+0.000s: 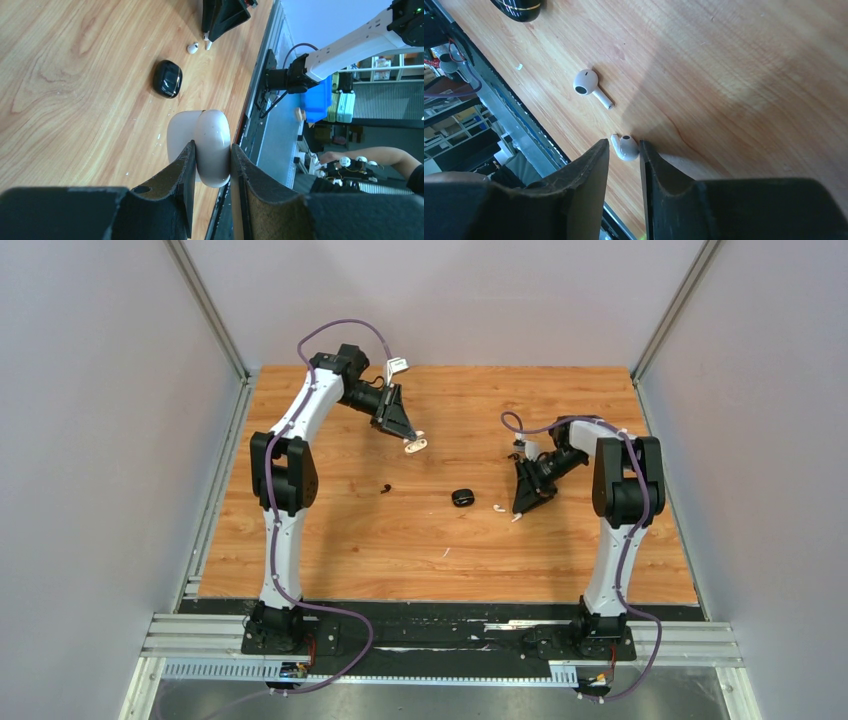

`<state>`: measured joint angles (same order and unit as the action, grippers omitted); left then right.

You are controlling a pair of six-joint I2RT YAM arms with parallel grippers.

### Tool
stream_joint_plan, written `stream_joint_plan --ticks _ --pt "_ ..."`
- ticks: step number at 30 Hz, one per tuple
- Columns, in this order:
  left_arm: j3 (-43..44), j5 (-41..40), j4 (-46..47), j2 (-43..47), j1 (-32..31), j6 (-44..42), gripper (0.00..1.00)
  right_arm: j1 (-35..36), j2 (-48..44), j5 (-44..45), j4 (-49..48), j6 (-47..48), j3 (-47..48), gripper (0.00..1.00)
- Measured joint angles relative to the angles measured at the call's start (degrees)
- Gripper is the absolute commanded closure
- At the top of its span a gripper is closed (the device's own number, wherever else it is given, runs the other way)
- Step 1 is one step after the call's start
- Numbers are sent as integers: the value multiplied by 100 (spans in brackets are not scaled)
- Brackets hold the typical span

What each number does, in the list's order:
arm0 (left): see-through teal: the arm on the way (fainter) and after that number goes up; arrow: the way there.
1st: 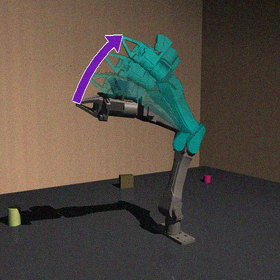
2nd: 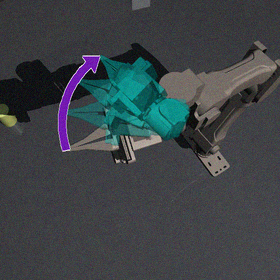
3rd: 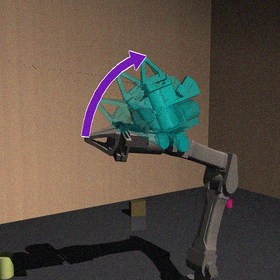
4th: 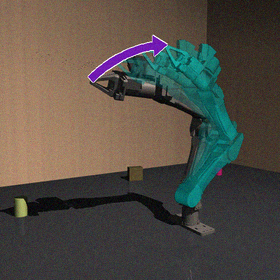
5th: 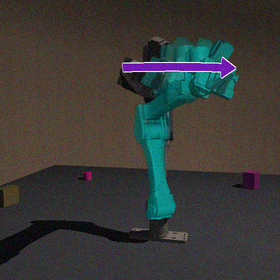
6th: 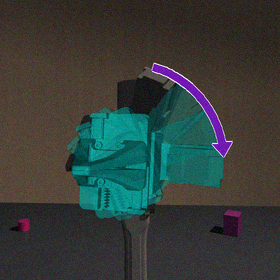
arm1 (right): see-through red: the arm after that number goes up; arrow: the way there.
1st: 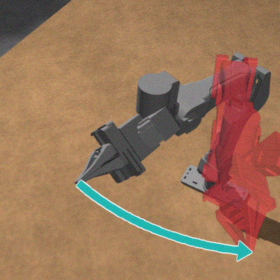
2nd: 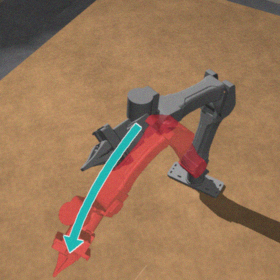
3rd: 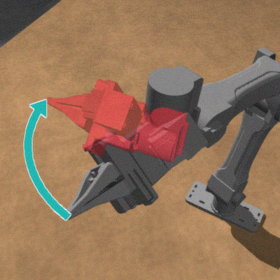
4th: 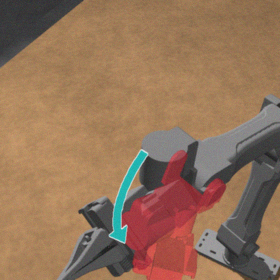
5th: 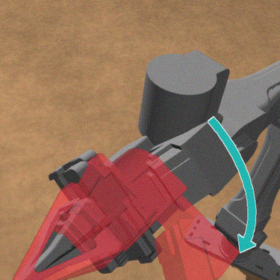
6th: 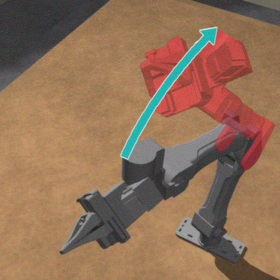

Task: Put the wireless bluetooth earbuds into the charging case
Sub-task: Adjust the left earbud at the center of the board.

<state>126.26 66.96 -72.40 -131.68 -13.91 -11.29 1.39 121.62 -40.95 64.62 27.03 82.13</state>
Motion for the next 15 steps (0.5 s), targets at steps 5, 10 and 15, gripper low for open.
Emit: stream_joint_plan --ticks 5,10,15 --pt "0 -24 0 0 -26 2 100 -151 -28 2 26 22 39 66" --pt "0 -103 0 0 -33 2 100 -457 -656 -168 11 1147 -2 68" --pt "0 -157 -2 0 -37 0 100 -251 -2041 -361 -33 3241 -518 69"
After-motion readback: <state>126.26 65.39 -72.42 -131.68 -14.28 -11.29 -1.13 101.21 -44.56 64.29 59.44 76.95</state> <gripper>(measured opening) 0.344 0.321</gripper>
